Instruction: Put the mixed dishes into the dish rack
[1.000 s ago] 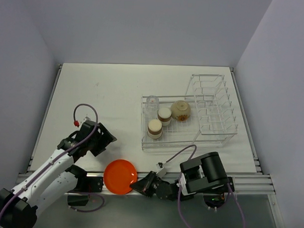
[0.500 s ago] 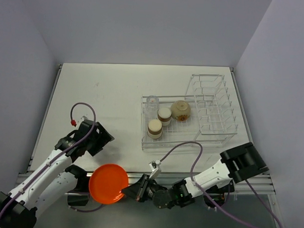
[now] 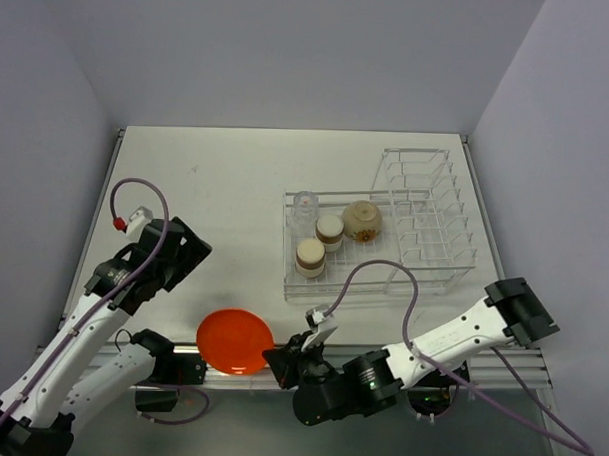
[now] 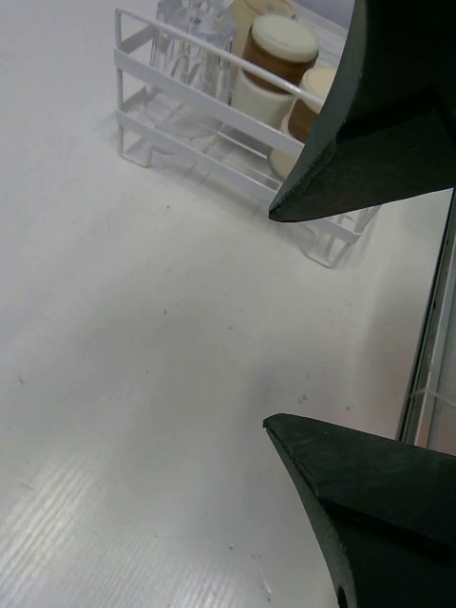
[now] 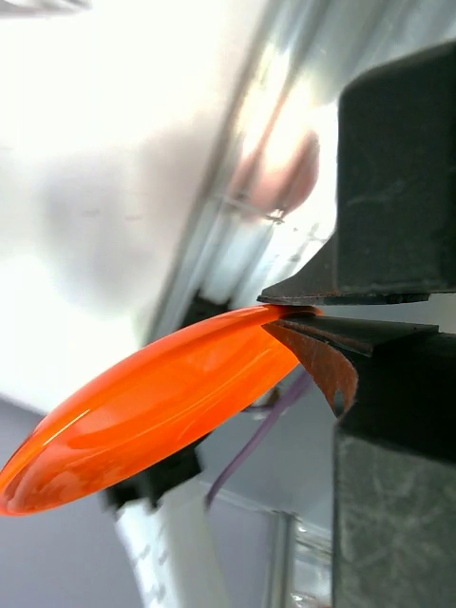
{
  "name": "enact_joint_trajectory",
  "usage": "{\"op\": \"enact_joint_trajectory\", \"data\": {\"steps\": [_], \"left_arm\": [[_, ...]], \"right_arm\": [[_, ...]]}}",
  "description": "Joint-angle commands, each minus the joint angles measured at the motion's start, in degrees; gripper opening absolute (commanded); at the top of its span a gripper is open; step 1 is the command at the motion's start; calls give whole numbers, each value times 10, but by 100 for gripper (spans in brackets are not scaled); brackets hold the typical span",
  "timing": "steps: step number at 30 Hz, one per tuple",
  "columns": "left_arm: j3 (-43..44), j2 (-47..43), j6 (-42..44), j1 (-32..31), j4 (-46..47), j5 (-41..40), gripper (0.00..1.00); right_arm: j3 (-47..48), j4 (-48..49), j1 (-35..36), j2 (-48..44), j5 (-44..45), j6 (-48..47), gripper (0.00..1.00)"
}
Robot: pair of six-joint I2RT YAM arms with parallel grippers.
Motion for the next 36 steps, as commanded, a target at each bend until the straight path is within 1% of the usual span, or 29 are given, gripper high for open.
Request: {"op": "enact_joint_trajectory", "data": {"steps": [1,2,3,6,7,8,9,10,11,12,13,15,16,17,18,19,21,22,23,24,25,26,28,29,30,32,33,35,36], "left_arm": [[-5,2,13,1,-21,-22,89],[-10,-2,12,1,-14,-19,89],[-19,-3,11,1,-10,-17,89],[-29,-4,10,1,-3,-9,89],[-30,-3,10,1,-2,-6,89],[-31,-2,10,1,2,-4,89],[-34,-2,12,1,4,-1,89],[-37,-3,12,1,7,2,89],[-39,-3,12,0,11,10,89],[-46,-3,13,1,18,14,89],[-51,-2,14,1,22,18,89],[-64,-1,15,1,34,30,89],[-68,1,14,0,37,35,89],[-71,1,14,1,41,40,89],[-78,2,14,1,46,52,89],[-82,2,14,0,60,58,89],[-96,4,14,0,75,76,89],[-100,9,15,1,90,80,89],[-103,13,18,1,98,86,89],[-106,19,19,1,103,89,89],[-107,33,21,1,108,98,89],[-108,39,26,1,119,104,89],[-111,57,31,0,131,125,88],[-116,62,33,1,147,131,88],[-119,66,34,0,156,139,88],[-125,77,43,0,179,164,88],[-122,83,45,1,181,166,88],[-119,99,54,1,188,175,88],[-118,112,57,1,198,179,88]], "right_arm": [[73,-94,5,-58,129,-120,0],[84,-93,5,-70,138,-148,0],[104,-92,4,-76,159,-200,0],[137,-46,-3,-94,189,-315,0],[145,-15,-8,-97,194,-389,0],[154,14,-13,-105,198,-440,0],[152,50,-24,-111,203,-494,0],[146,172,-32,-118,193,-632,0],[132,226,-44,-137,181,-699,0],[134,255,-74,-145,169,-769,0],[141,256,-98,-151,131,-790,0],[172,227,-143,-167,96,-826,0],[178,229,-187,-169,80,-847,0],[195,228,-210,-173,64,-867,0],[205,225,-230,-174,59,-905,0],[213,226,-266,-175,53,-926,0],[235,232,-301,-175,35,-988,0],[241,234,-335,-175,24,-1007,0],[250,238,-353,-174,10,-1030,0],[252,244,-371,-173,7,-1075,0],[253,258,-388,-175,4,-1093,0],[258,260,-428,-176,-1,-1109,0],[260,258,-461,-184,-33,-1140,0],[262,256,-493,-191,-45,-1152,0],[261,255,-508,-195,-79,-1184,0],[259,251,-532,-199,-109,-1213,0],[260,250,-560,-197,-119,-1232,0],[267,239,-588,-195,-149,-1239,0],[267,234,-618,-197,-167,-1241,0]]}}
